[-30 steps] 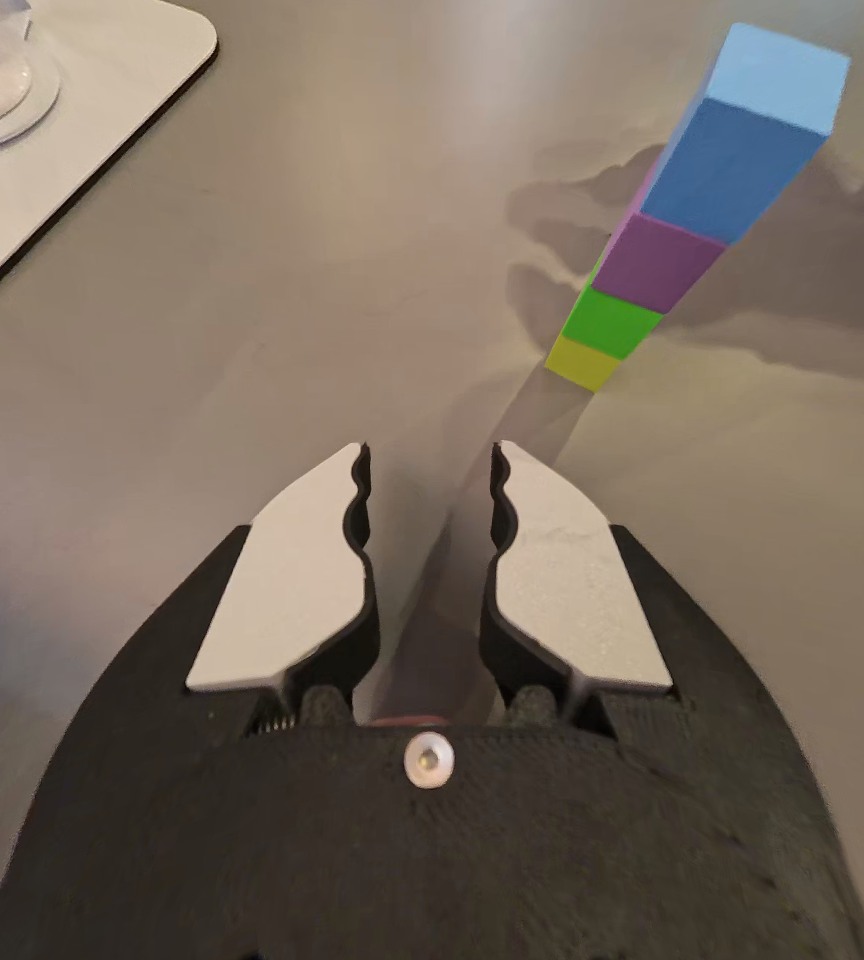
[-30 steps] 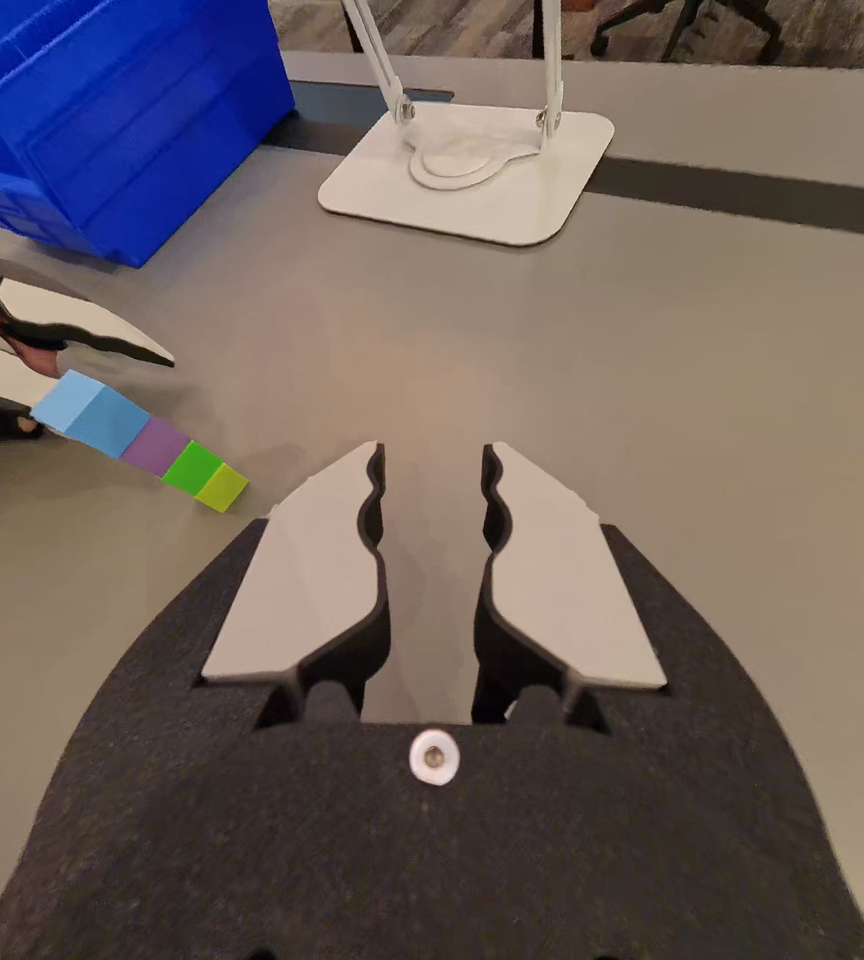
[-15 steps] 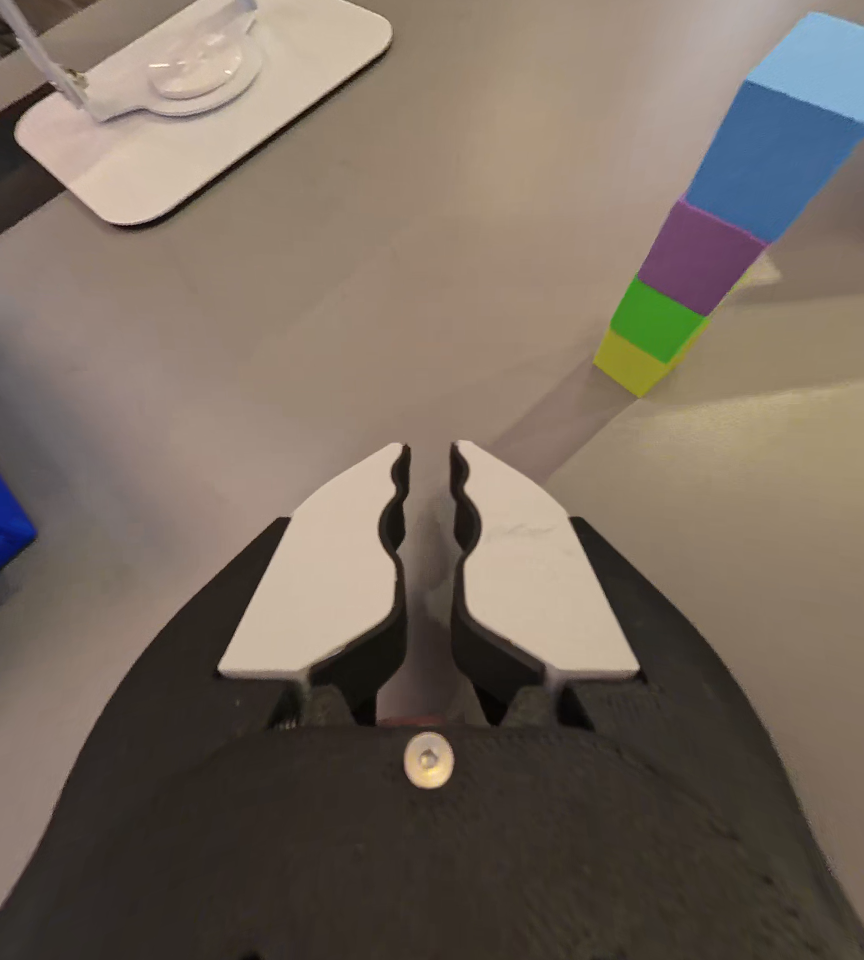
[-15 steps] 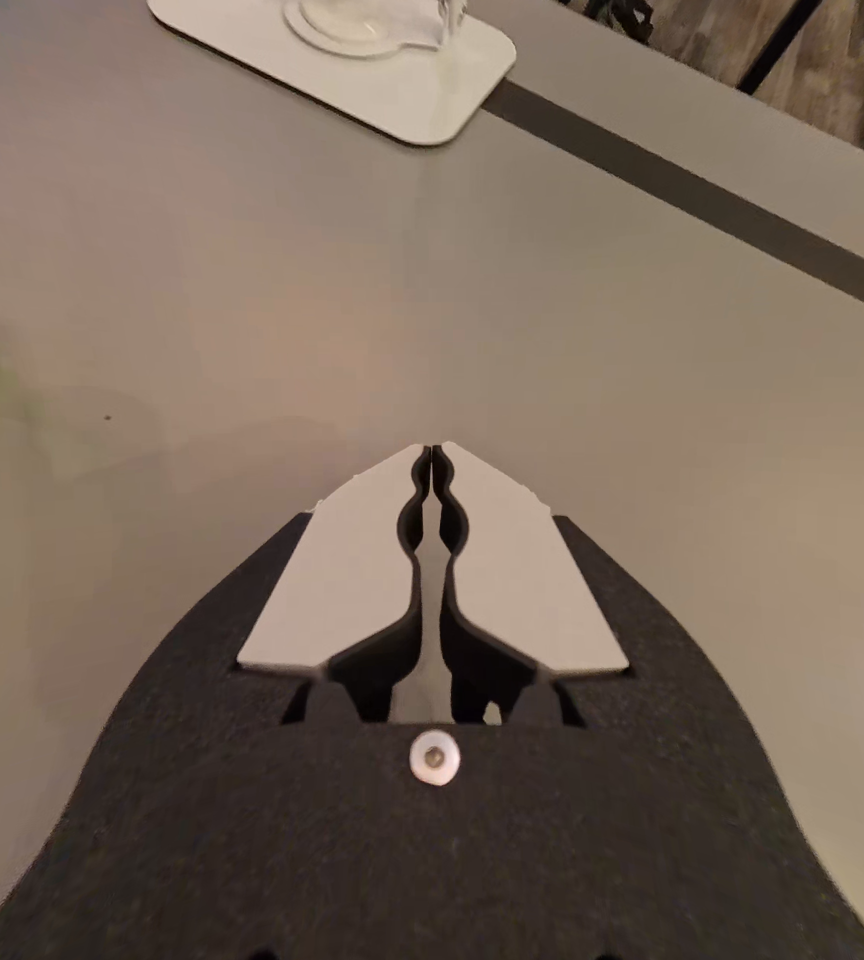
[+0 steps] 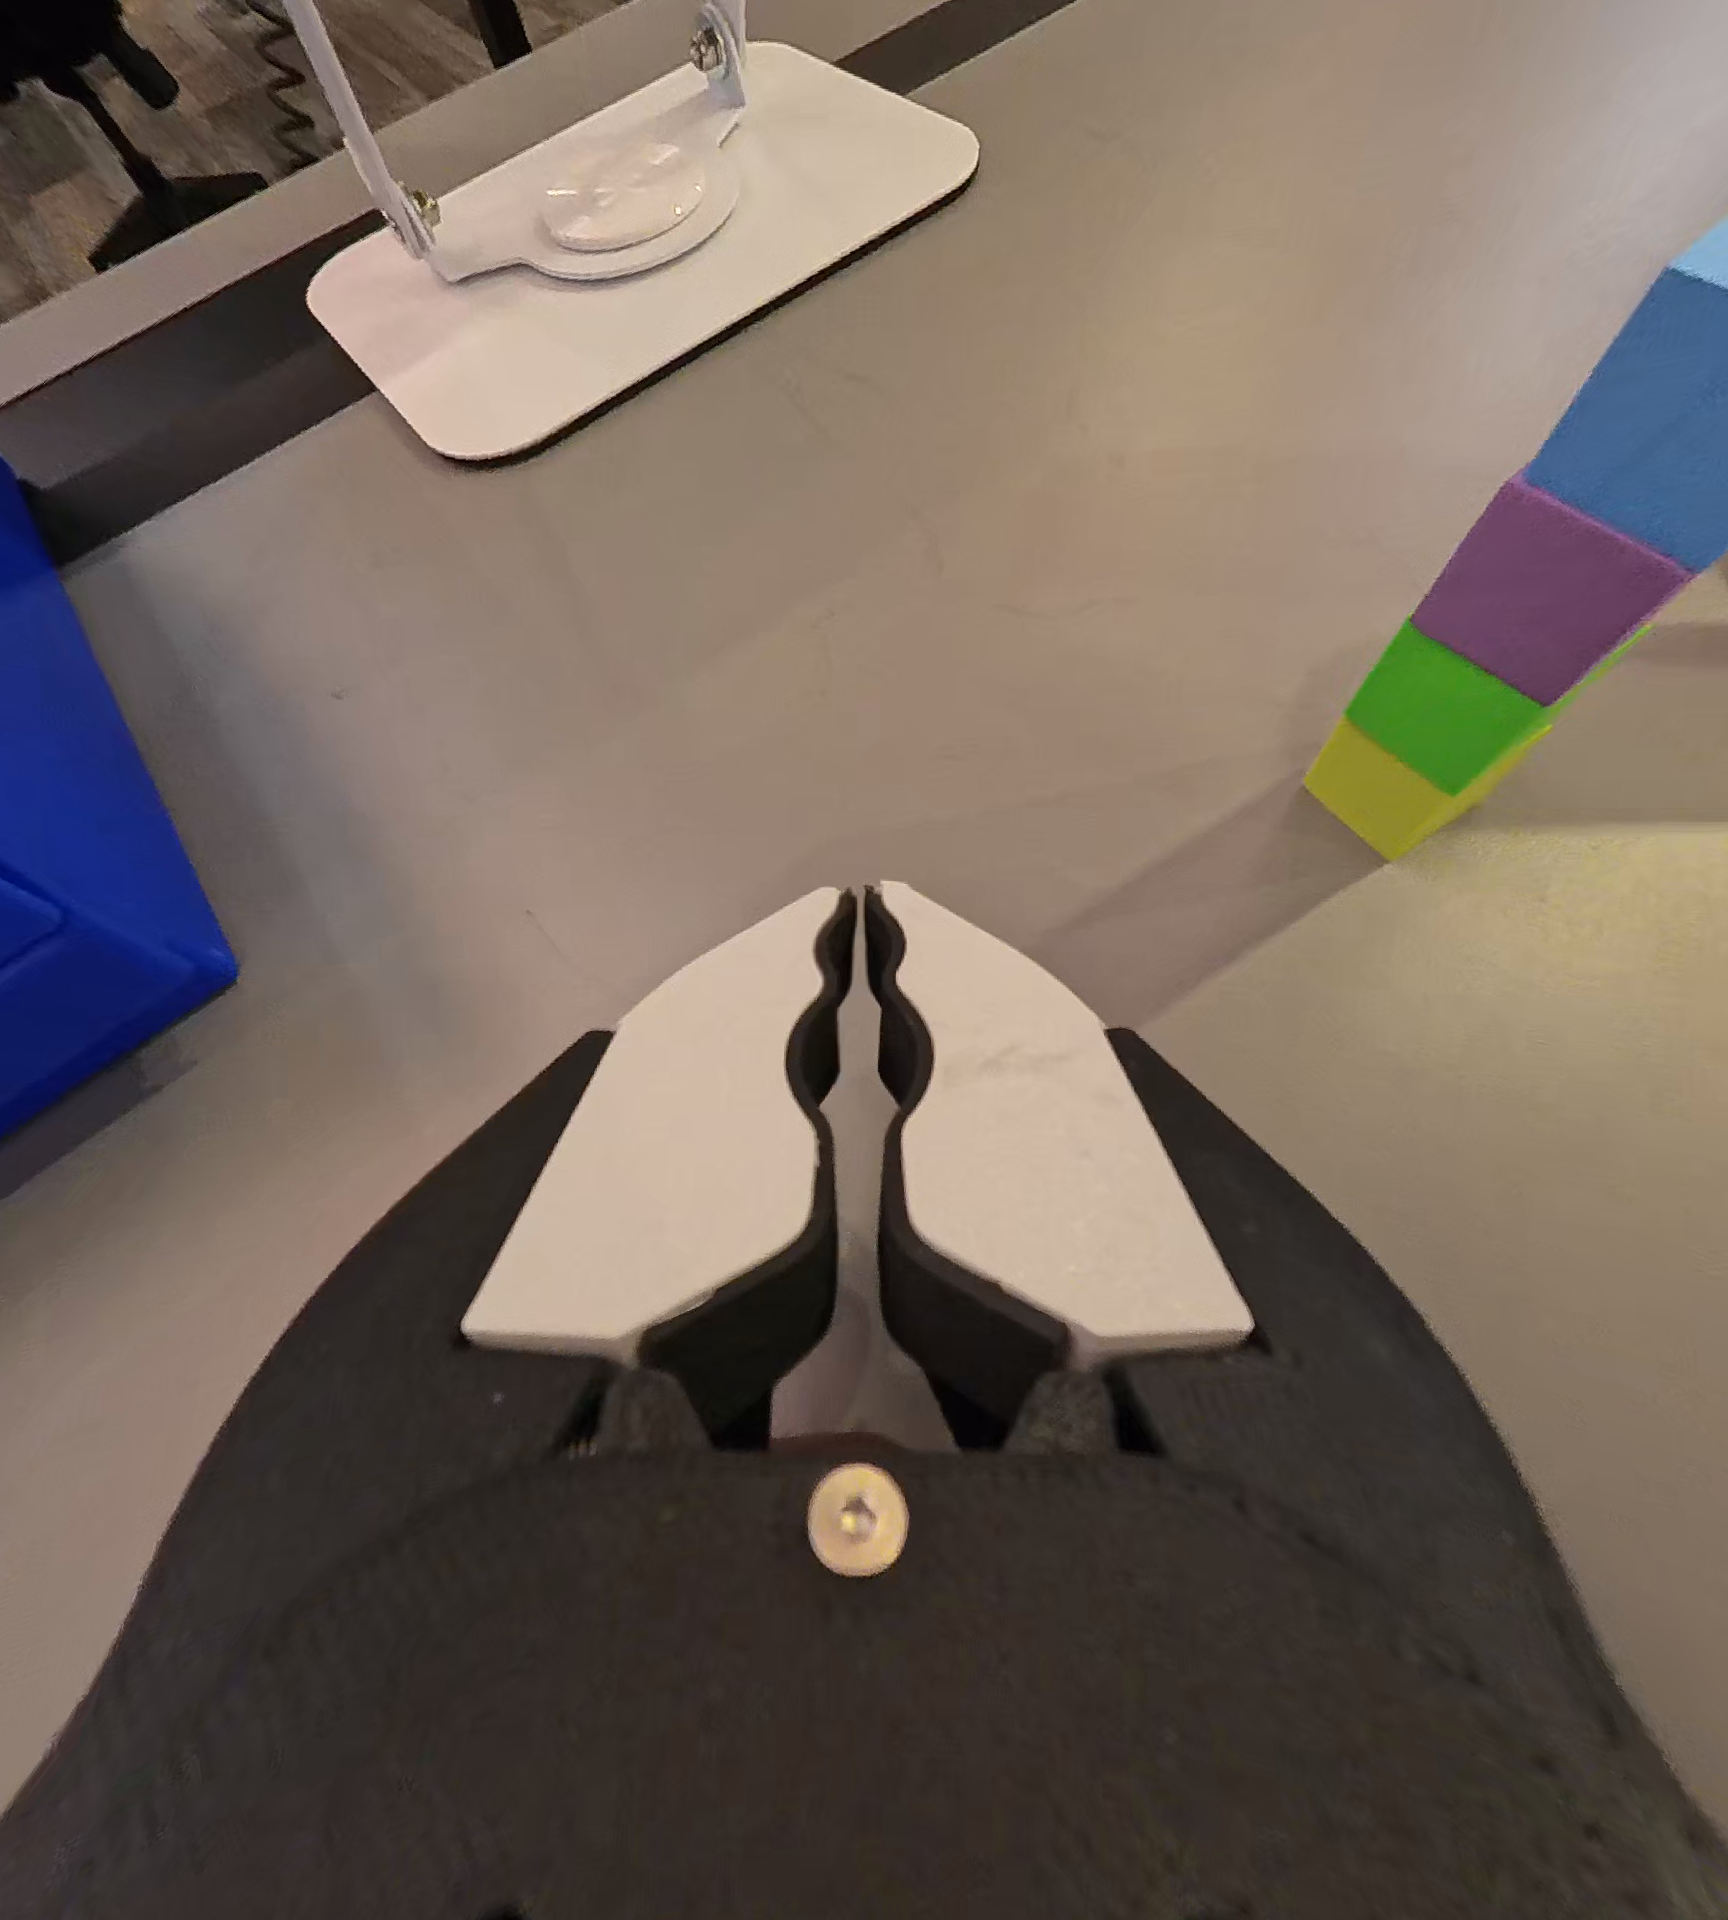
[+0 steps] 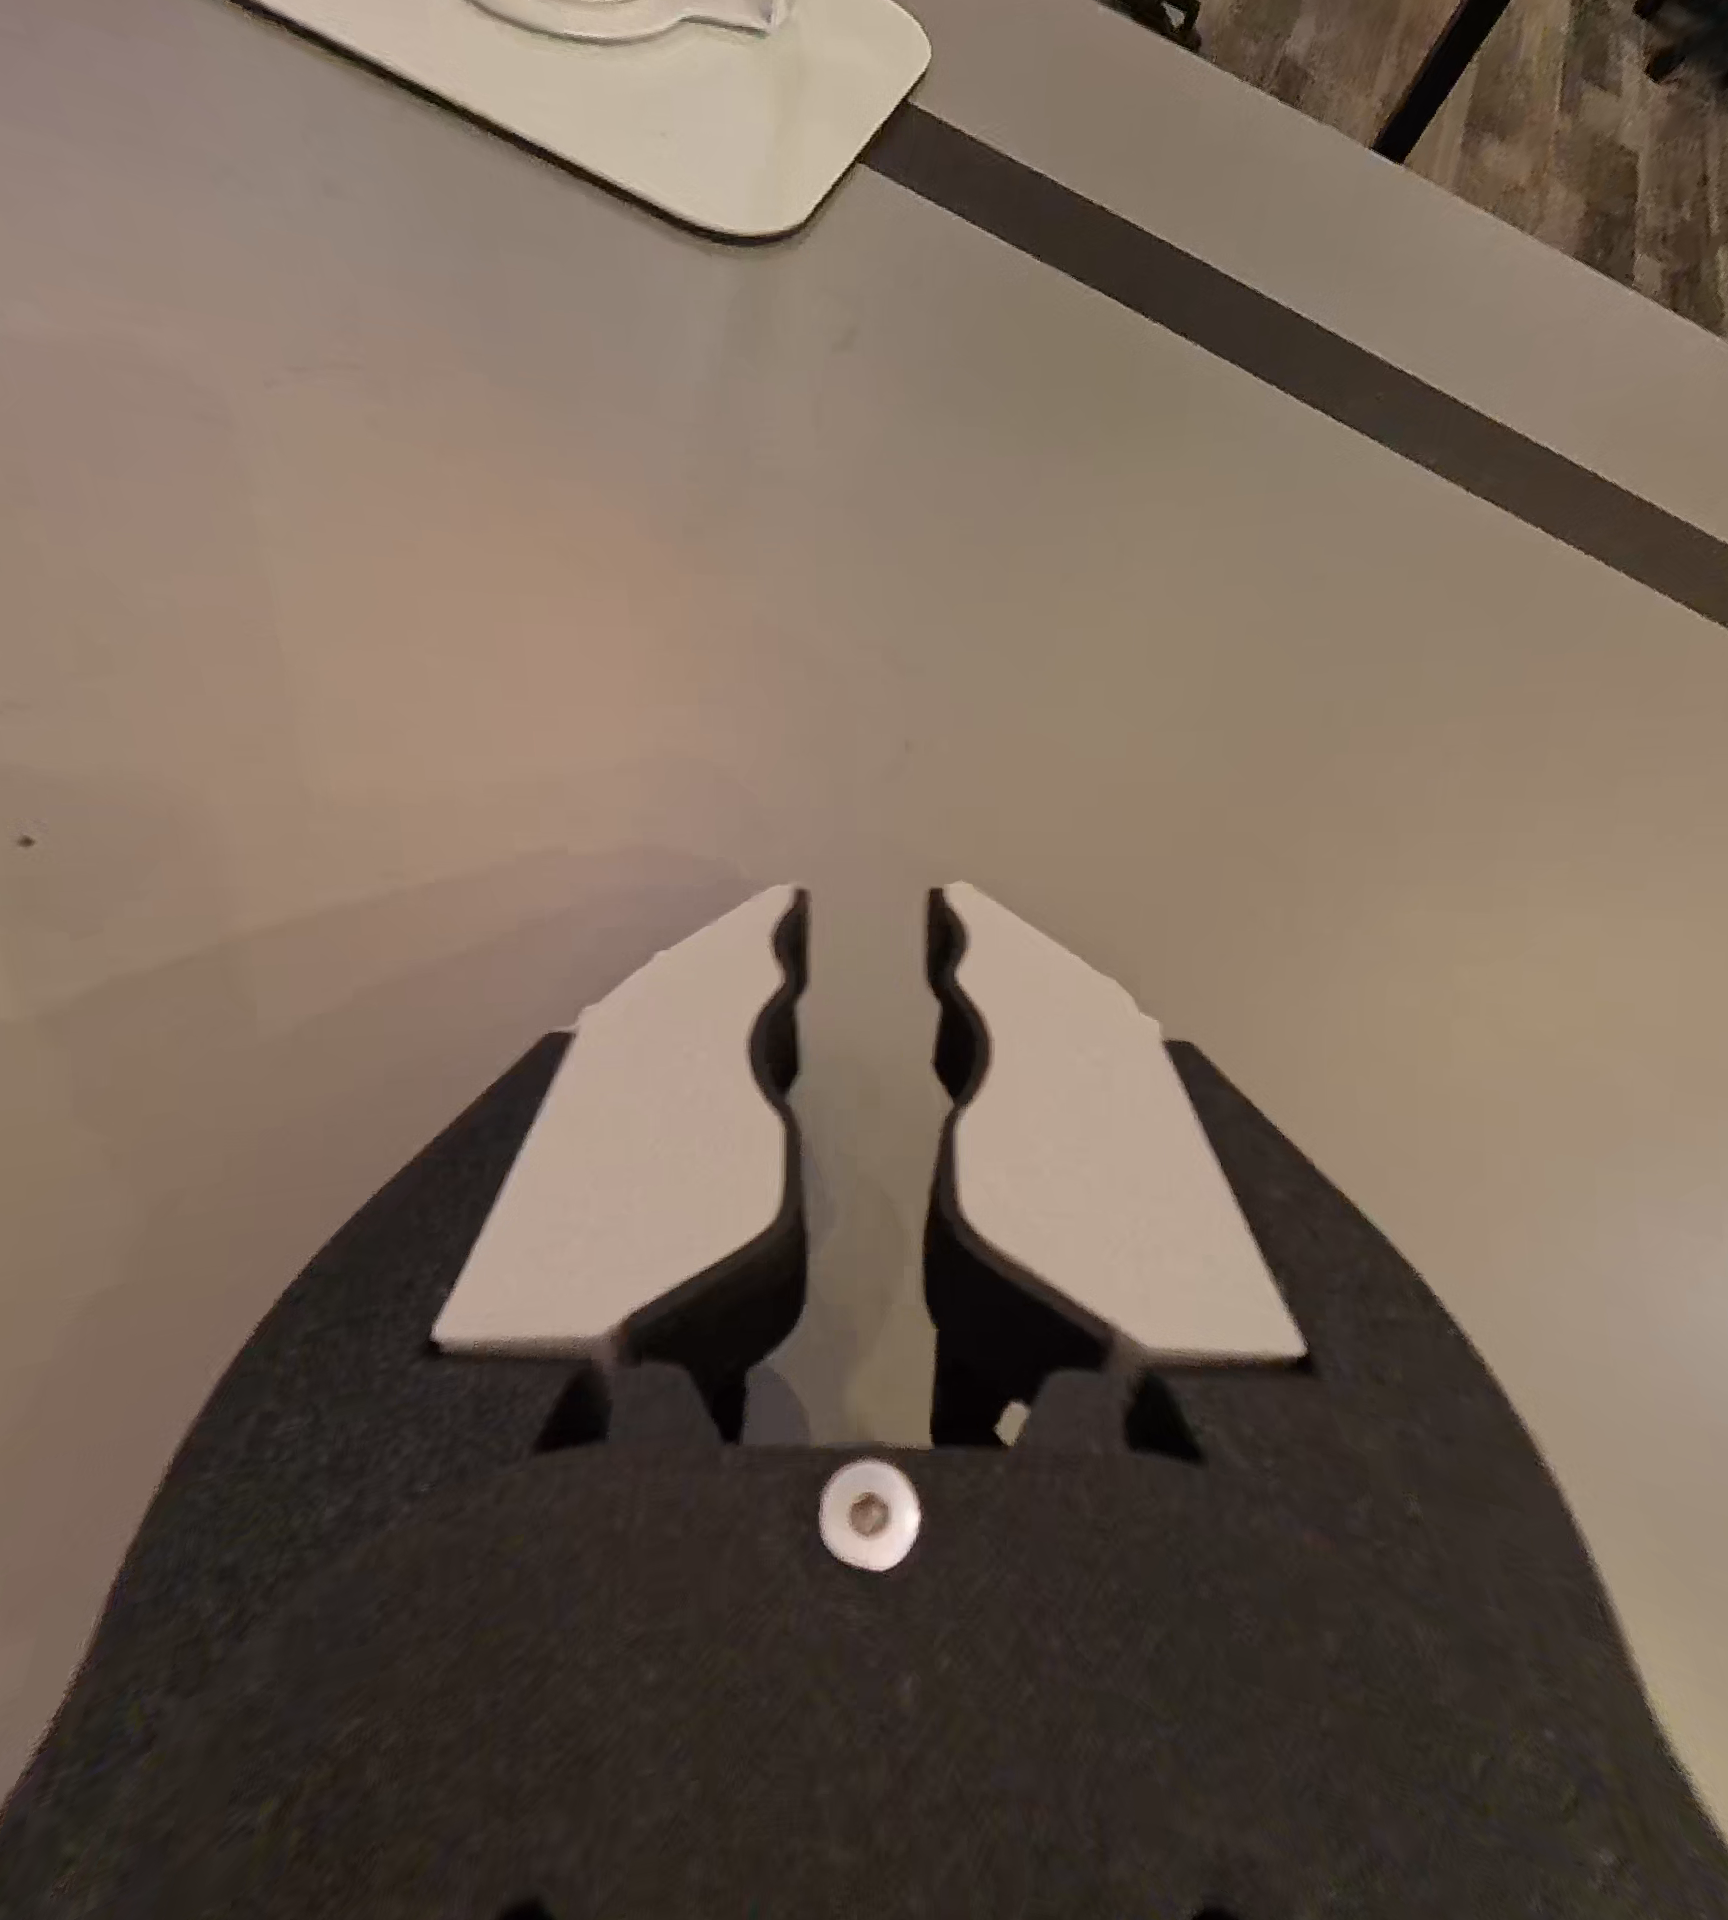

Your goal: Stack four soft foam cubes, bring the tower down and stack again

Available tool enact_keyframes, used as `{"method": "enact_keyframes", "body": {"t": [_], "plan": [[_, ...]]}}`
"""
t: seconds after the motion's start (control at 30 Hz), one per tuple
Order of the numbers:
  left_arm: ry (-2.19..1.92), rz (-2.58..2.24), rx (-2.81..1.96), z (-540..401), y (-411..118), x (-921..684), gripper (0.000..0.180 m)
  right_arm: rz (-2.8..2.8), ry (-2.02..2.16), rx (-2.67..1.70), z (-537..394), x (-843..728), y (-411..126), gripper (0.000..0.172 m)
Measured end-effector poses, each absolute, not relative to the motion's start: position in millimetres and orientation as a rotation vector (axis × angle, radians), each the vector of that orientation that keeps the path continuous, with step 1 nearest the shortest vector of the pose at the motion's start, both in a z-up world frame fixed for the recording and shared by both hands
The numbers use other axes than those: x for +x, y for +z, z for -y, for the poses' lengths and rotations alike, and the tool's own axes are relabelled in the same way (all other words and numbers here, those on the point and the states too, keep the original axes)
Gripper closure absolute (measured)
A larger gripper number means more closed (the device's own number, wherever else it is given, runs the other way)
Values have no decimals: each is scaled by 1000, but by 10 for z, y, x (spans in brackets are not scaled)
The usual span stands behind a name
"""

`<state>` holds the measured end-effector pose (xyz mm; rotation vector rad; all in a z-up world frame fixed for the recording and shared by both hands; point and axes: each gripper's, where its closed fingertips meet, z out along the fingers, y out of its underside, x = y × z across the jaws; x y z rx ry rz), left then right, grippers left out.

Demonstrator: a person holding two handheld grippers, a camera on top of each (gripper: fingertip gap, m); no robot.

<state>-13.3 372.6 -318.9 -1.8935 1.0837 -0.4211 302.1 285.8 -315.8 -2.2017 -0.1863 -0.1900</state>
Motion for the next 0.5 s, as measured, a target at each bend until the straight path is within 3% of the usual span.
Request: {"method": "enact_keyframes", "body": {"t": [0.03,0.33,0.5], "plan": [[-411,-1082,-1888,-3728,-3184,-135,178,182,-181,-2196,-2863,3009,-3120,140],[-387,-1037,-1891,-3772,-3161,-172,175,254,-213,-2238,-2901,2939,-3225,132],[-302,-1044,-1901,-3799,-3202,-184,180,203,-218,-2239,-2873,3053,-3204,140]]}}
